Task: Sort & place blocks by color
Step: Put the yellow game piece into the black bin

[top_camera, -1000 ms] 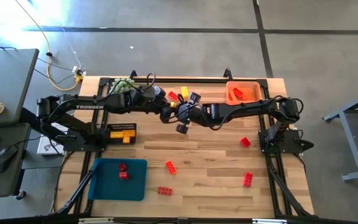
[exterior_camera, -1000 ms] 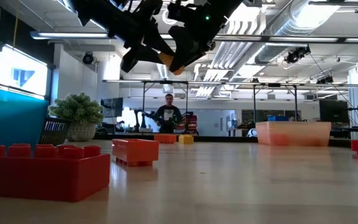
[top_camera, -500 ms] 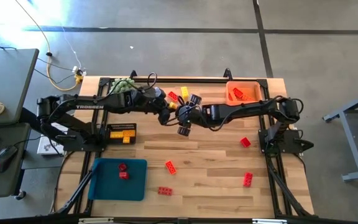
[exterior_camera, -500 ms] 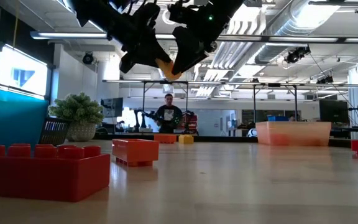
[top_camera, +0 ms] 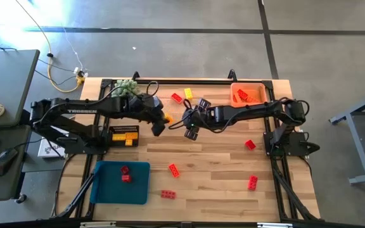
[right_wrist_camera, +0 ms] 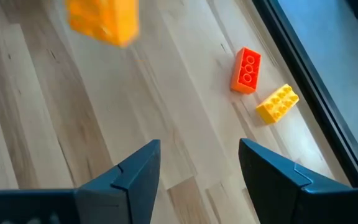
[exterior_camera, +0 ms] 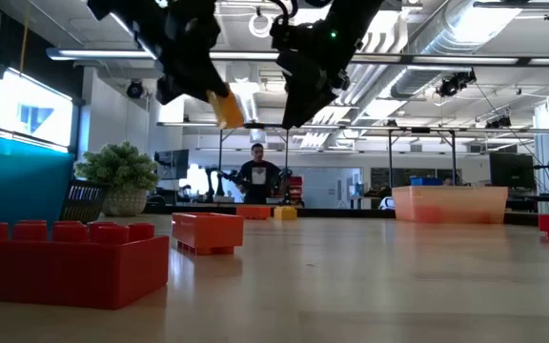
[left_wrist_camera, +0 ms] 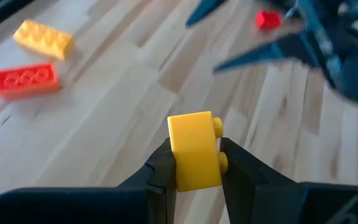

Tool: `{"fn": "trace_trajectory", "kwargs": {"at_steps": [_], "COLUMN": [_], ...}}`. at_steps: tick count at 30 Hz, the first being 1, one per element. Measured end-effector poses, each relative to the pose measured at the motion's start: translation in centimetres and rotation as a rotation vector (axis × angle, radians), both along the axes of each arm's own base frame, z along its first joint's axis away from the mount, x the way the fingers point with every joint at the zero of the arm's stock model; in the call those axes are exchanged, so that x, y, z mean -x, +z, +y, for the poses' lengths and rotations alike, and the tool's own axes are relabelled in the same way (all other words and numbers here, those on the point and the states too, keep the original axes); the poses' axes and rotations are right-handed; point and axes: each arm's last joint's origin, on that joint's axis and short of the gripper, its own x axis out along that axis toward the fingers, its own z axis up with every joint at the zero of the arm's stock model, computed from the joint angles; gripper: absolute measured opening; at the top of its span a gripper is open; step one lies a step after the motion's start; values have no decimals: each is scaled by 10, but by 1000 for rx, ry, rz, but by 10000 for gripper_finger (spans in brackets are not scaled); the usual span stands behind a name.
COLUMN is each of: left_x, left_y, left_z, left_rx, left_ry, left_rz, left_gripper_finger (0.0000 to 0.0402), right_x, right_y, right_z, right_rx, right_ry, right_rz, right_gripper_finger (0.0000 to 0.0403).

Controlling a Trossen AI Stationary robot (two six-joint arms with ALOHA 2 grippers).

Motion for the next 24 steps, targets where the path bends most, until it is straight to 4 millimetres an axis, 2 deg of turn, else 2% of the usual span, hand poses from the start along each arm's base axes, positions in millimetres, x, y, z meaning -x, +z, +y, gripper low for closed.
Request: {"fn": "trace_trajectory", "kwargs": {"at_steps": [9, 24], "left_x": [35, 65], "left_y": [-8, -17], "left_z": [-32, -67], "left_rx": [5, 36], "left_ry": [101, 146], "left_rz": [323, 632], "left_gripper_finger": [73, 73], "right_x": [0, 0], "right_y": [0, 0], "right_z": [0, 0], "right_rx": [-4, -2], "right_ry": [3, 3], "right_rz": [-1, -1], "right_gripper_finger": [204, 204]}}
